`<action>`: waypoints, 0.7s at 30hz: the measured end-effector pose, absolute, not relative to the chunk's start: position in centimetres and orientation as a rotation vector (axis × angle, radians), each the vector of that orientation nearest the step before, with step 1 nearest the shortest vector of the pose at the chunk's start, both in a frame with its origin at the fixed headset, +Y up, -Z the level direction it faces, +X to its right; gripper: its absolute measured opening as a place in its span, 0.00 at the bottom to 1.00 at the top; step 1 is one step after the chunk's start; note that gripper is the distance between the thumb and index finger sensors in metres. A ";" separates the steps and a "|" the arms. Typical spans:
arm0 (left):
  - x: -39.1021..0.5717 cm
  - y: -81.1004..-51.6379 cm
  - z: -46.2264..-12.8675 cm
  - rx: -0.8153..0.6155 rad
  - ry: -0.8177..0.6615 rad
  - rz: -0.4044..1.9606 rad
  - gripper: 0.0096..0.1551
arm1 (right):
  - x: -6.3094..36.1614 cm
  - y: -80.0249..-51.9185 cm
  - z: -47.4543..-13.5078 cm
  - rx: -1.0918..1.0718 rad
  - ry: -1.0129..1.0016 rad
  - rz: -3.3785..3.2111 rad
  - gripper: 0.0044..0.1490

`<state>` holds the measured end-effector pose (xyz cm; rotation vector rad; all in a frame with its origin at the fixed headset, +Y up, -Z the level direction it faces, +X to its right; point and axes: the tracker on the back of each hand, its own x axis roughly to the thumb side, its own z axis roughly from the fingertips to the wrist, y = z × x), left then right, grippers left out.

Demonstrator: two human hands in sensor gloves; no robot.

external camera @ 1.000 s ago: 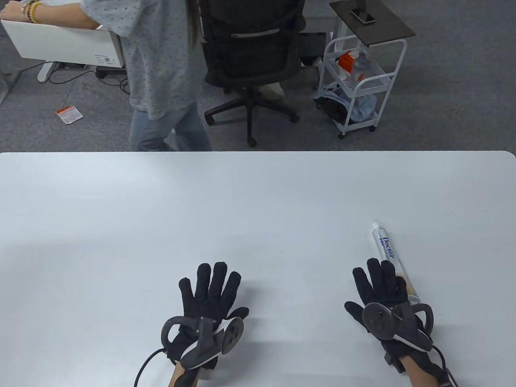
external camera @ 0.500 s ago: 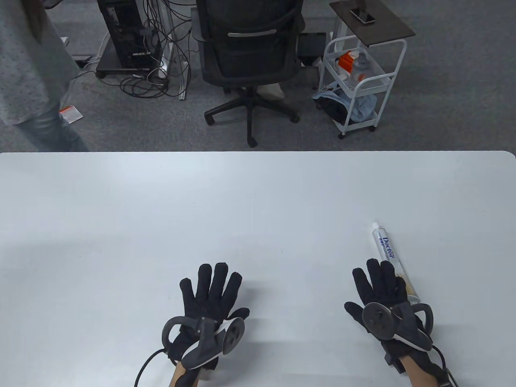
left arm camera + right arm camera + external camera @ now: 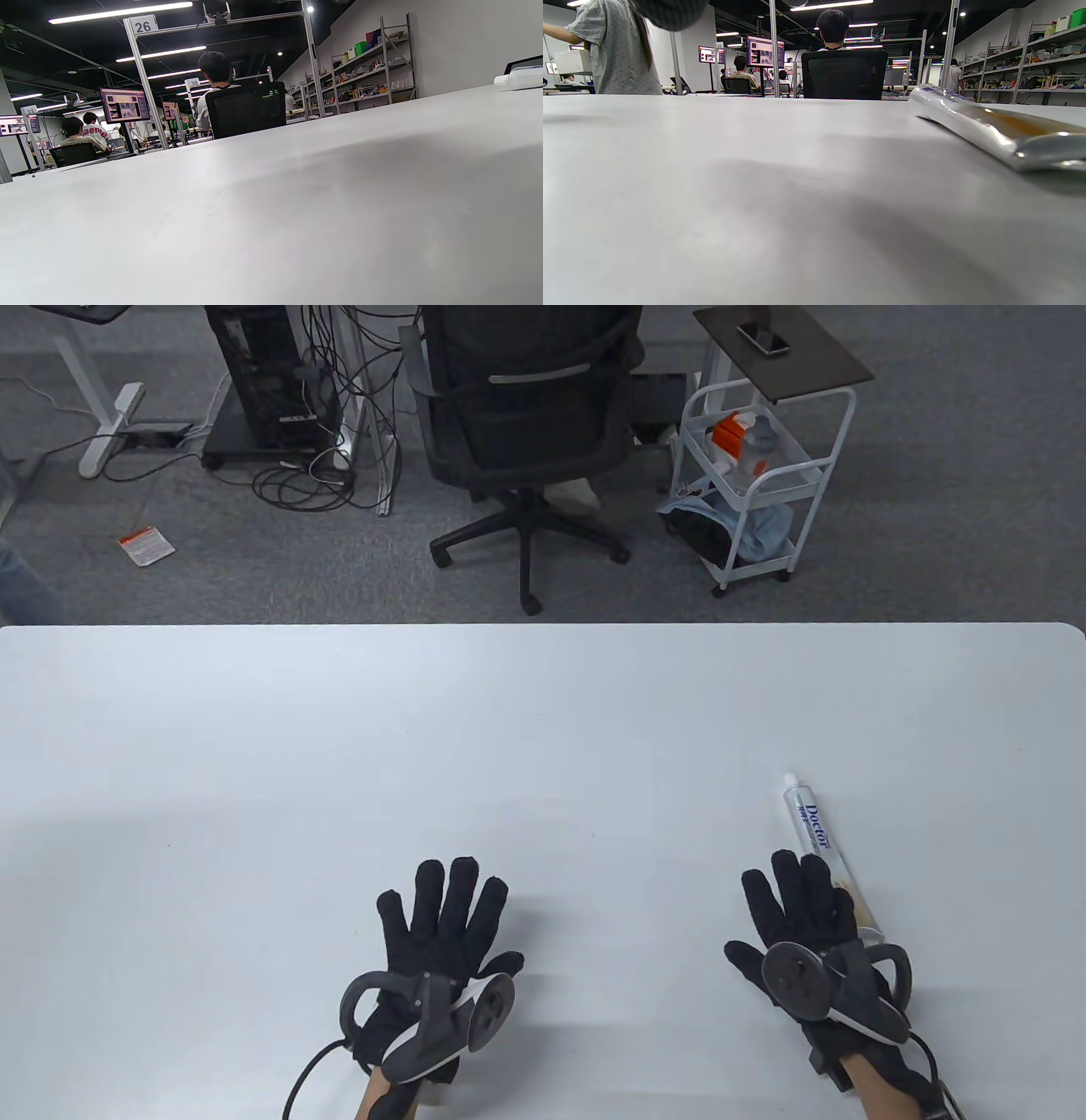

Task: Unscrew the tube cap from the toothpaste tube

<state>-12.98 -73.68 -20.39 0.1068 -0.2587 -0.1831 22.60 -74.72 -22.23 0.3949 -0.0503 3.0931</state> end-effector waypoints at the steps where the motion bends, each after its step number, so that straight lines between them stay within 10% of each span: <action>1: -13.0 -73.7 -20.4 0.106 -0.259 -0.184 0.47 | 22.6 -74.7 -22.2 0.396 -0.050 3.093 0.52; 21: -13.1 -73.7 -20.4 0.107 -0.246 -0.195 0.47 | 22.5 -74.7 -22.2 0.393 -0.053 3.100 0.52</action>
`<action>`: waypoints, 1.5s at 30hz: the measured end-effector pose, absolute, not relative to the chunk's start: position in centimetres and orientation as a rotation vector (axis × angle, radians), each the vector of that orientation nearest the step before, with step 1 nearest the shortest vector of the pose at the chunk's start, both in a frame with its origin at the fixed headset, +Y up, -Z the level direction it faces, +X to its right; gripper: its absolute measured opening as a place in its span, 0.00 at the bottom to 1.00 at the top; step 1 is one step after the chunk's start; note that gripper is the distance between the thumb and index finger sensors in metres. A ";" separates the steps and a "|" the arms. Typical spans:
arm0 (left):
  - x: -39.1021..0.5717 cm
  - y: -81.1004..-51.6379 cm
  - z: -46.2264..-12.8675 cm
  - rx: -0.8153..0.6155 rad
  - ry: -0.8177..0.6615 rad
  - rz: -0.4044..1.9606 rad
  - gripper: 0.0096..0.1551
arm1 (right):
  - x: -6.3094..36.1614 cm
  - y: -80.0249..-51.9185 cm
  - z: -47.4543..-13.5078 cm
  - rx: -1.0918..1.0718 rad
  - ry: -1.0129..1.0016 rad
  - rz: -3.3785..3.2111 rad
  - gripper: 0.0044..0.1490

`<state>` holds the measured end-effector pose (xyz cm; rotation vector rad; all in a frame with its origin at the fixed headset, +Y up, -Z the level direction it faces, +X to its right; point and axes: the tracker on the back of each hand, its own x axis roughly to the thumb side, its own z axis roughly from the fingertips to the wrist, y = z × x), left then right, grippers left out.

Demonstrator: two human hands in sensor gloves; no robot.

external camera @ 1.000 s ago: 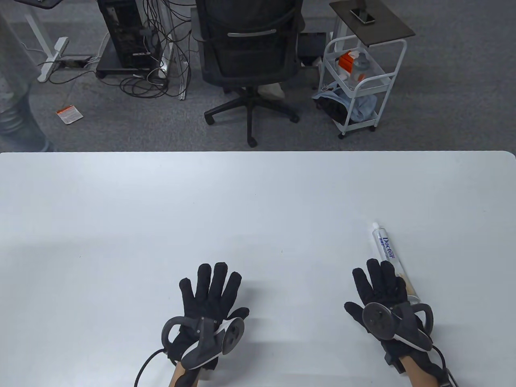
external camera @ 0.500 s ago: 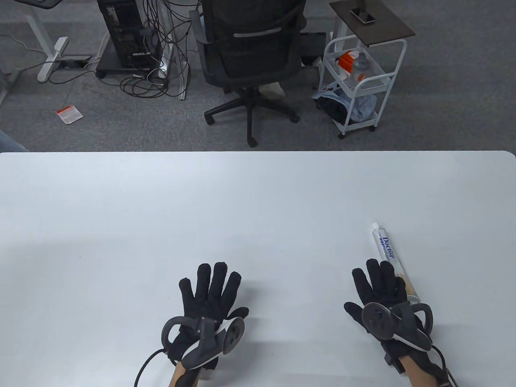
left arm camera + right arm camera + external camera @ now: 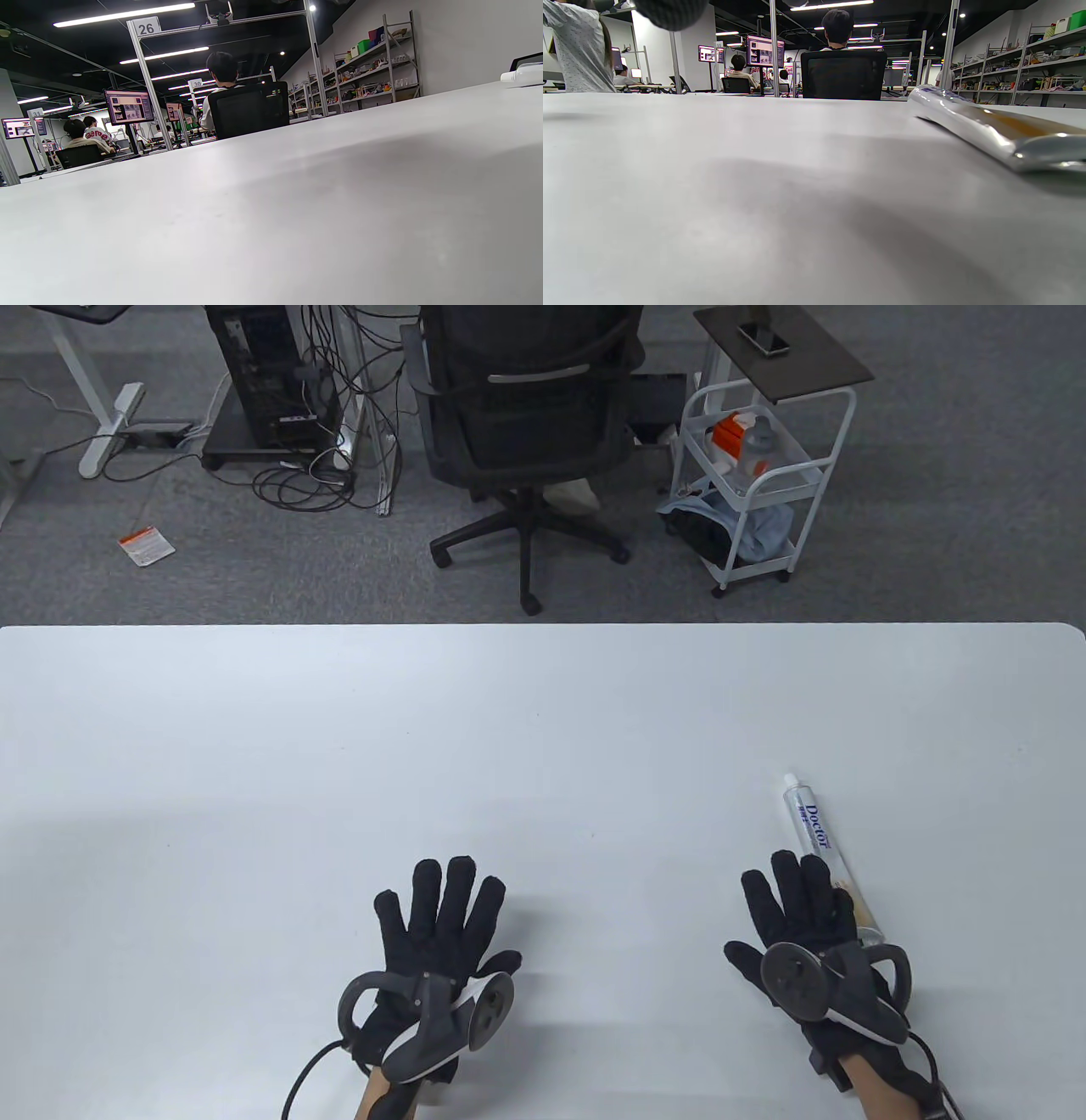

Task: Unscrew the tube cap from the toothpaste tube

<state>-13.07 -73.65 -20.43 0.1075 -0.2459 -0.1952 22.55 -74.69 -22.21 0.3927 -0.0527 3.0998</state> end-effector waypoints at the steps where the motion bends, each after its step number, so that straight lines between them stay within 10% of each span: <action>1: -13.1 -73.6 -20.4 0.108 -0.245 -0.196 0.47 | 22.5 -74.7 -22.2 0.392 -0.054 3.099 0.52; 13: -13.3 -73.6 -20.4 0.119 -0.241 -0.188 0.47 | 24.6 -72.5 -25.9 0.025 -0.094 3.011 0.51; 24: -13.6 -73.5 -20.4 0.125 -0.235 -0.180 0.47 | 31.0 -76.3 -32.4 -0.633 0.449 2.876 0.49; 45: -13.7 -73.4 -20.3 0.140 -0.231 -0.171 0.47 | 28.9 -76.3 -33.4 -0.681 0.396 2.934 0.37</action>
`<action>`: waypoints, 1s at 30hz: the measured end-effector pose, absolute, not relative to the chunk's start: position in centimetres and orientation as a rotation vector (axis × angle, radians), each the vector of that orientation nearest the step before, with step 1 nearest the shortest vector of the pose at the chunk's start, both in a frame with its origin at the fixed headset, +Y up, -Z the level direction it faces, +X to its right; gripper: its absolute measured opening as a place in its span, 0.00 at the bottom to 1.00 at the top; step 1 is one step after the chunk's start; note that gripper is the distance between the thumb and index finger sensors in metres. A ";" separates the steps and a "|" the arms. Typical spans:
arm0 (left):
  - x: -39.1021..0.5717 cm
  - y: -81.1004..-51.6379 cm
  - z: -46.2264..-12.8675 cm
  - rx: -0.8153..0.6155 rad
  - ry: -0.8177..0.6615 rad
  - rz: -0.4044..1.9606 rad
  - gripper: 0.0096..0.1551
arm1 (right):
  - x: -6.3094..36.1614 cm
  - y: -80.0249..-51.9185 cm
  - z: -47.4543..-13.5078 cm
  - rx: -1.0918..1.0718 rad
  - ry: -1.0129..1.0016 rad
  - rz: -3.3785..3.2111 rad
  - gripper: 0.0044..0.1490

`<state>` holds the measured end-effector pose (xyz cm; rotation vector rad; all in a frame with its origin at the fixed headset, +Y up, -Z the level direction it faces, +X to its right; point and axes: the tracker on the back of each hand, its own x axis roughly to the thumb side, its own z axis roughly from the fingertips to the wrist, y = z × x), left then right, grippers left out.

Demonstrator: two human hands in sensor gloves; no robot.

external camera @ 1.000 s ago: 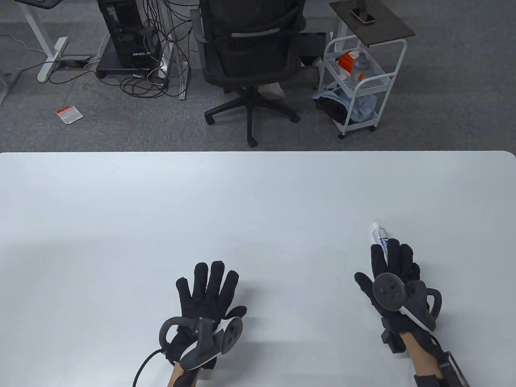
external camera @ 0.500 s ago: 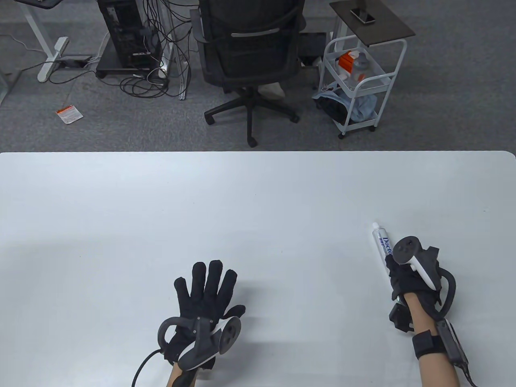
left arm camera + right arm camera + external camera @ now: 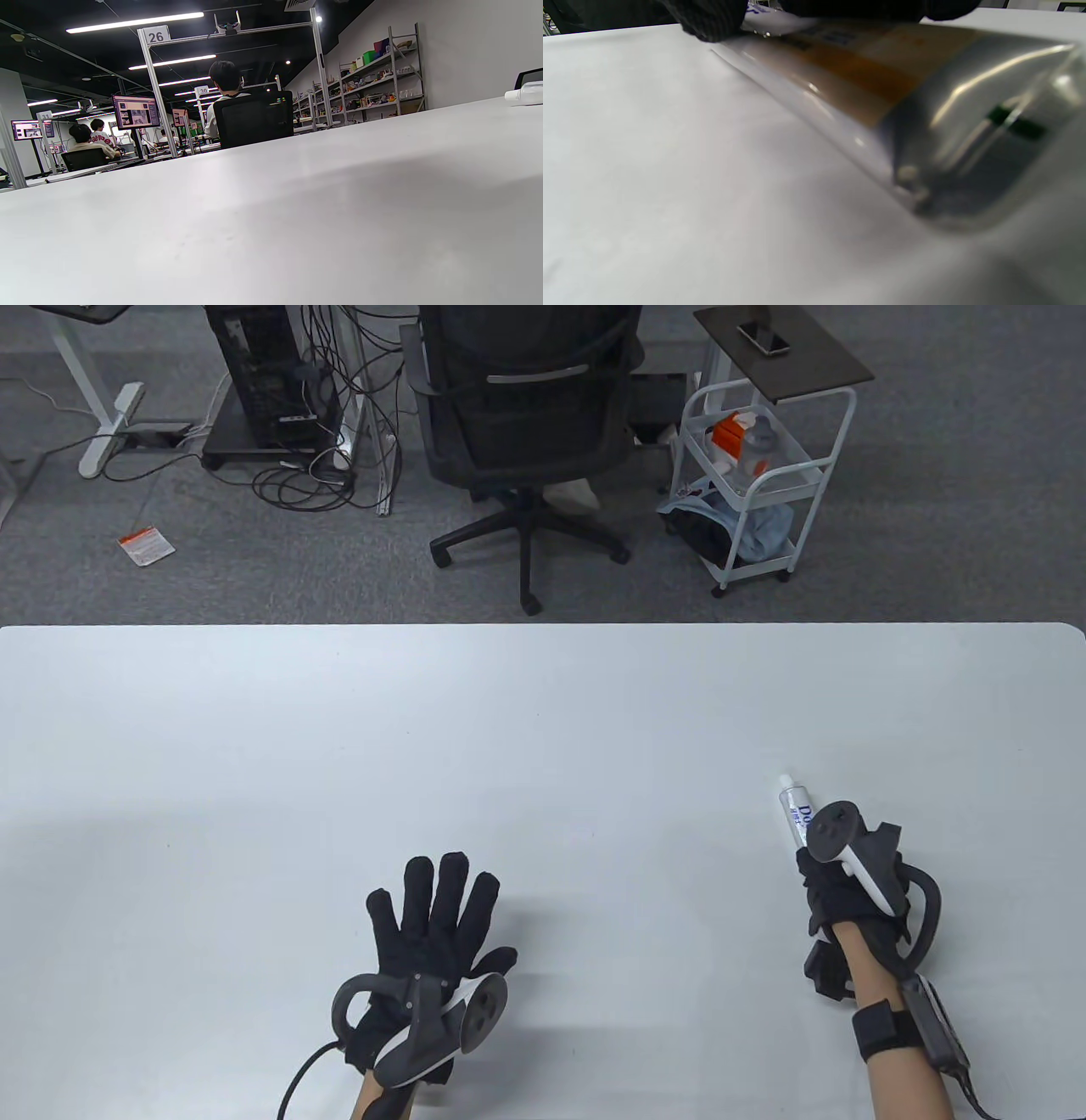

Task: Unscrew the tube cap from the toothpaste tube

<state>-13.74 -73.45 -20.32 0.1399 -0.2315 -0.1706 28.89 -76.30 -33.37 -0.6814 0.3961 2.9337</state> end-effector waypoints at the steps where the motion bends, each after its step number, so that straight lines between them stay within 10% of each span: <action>1: -13.7 -73.4 -20.3 0.140 -0.232 -0.170 0.47 | 28.7 -76.2 -33.4 -0.690 0.385 2.941 0.37; 17: -13.7 -73.4 -20.2 0.148 -0.239 -0.173 0.47 | 25.1 -75.7 -33.2 -0.569 0.282 3.108 0.37; 30: -13.8 -73.1 -20.0 0.167 -0.326 -0.035 0.46 | 13.5 -71.4 -19.4 0.821 -0.465 3.236 0.36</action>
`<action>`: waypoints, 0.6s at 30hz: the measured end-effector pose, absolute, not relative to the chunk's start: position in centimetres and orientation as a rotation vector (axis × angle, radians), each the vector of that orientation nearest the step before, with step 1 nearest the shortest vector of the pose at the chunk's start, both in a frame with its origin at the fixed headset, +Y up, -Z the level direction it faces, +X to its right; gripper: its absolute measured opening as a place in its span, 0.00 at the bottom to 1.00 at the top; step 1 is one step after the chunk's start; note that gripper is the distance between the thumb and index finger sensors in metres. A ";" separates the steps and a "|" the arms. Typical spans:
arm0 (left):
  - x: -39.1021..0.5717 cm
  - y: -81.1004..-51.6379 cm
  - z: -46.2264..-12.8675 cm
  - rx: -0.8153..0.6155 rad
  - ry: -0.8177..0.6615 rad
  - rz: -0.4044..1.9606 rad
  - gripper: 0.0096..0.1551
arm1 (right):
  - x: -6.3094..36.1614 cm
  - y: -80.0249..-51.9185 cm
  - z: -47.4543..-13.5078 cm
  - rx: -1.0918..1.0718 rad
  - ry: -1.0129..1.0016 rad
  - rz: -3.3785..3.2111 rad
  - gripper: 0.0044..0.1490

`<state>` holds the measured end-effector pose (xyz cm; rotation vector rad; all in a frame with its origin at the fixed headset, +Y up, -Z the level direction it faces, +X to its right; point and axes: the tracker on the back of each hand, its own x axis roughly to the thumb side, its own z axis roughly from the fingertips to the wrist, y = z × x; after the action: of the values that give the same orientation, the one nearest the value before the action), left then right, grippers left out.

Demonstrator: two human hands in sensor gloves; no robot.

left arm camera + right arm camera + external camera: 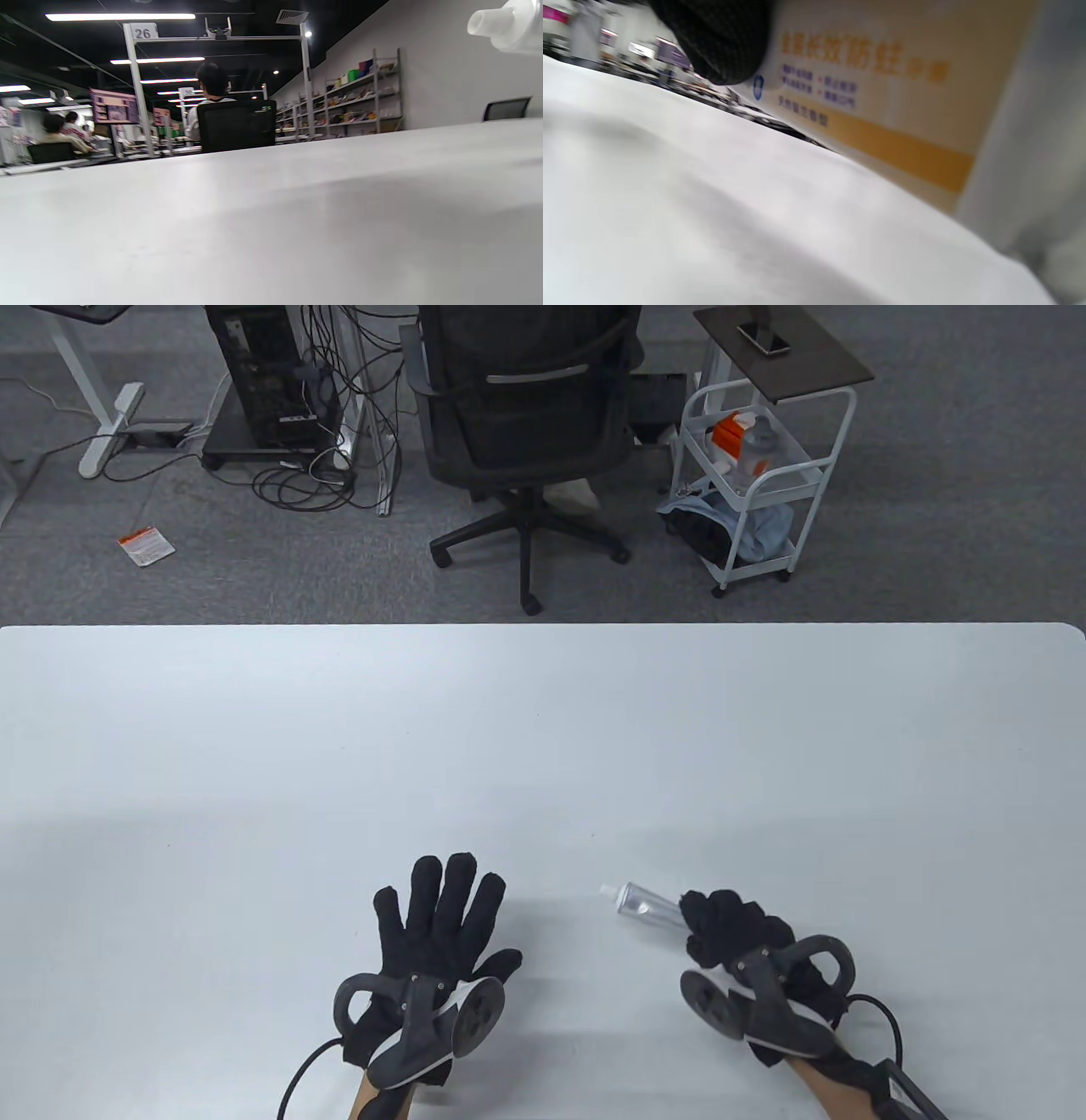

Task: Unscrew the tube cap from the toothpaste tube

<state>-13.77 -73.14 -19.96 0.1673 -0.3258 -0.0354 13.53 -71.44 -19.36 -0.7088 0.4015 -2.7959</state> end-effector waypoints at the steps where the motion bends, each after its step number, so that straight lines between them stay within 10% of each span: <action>1: -13.7 -73.1 -19.8 0.176 -0.358 0.019 0.46 | 13.0 -71.6 -18.6 -0.765 0.447 -2.781 0.36; 18: -10.9 -72.8 -18.1 0.287 -0.609 0.205 0.31 | 12.4 -72.2 -14.8 -1.028 0.637 -2.769 0.36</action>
<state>-10.93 -72.77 -18.11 0.2874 -0.6088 0.2045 12.37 -72.20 -14.83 -1.0283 0.6369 -2.7690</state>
